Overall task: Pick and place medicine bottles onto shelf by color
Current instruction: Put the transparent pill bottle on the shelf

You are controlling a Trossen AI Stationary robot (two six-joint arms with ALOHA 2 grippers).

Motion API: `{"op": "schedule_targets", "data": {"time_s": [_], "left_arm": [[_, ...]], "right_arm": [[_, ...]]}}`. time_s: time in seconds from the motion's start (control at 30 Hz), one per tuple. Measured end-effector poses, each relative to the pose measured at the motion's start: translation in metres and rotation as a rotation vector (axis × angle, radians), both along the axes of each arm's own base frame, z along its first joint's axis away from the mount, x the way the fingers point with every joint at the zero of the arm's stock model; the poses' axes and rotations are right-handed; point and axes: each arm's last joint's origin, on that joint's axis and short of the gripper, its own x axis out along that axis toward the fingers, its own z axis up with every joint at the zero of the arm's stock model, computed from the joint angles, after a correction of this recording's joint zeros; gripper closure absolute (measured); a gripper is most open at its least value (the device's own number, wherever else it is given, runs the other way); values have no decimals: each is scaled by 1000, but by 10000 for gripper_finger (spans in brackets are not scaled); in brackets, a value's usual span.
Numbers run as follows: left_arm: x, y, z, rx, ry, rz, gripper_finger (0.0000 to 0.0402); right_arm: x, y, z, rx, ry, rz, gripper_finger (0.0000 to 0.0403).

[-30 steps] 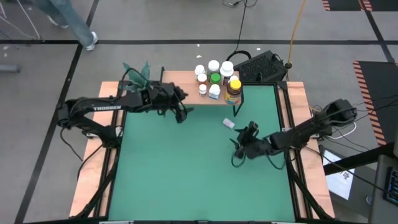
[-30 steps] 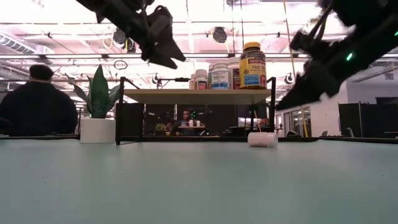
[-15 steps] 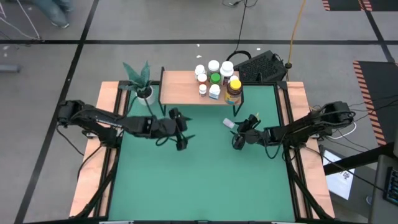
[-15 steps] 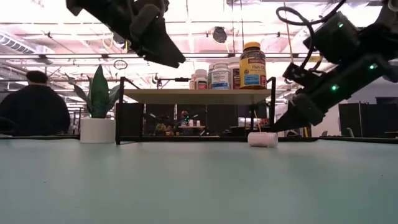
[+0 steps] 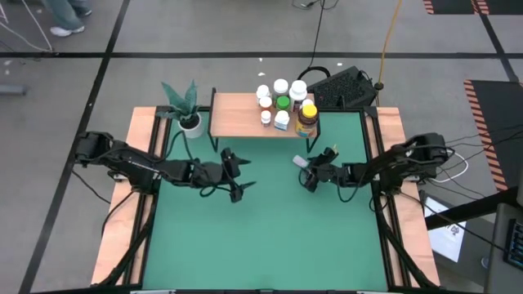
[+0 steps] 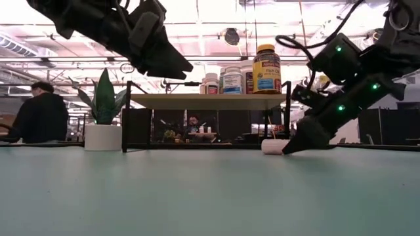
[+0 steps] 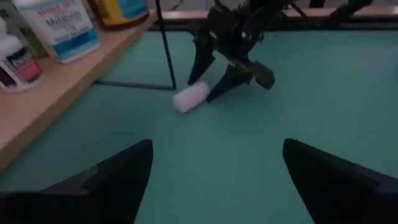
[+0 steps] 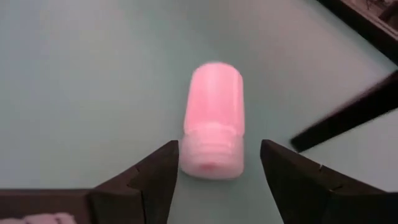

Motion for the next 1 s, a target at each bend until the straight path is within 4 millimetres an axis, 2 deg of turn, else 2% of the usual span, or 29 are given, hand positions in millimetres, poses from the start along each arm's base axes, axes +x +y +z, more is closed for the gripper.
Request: {"op": "schedule_targets", "data": {"time_s": [0.2, 0.57, 0.77, 0.87, 1.0], "left_arm": [[2, 4, -10, 31, -28, -2, 49], [20, 1, -36, 41, -30, -7, 84], [20, 1, -37, 61, -18, -15, 102], [20, 1, -38, 65, -15, -18, 110], [23, 0, -53, 94, 39, -33, 124]], "right_arm": [[0, -9, -1, 81, -12, 34, 209], [0, -14, -1, 132, -15, 62, 255], [2, -6, 0, 169, -45, 68, 263], [3, 4, 4, 298, -114, 94, 262], [5, 22, 13, 481, -200, 148, 263]]}}
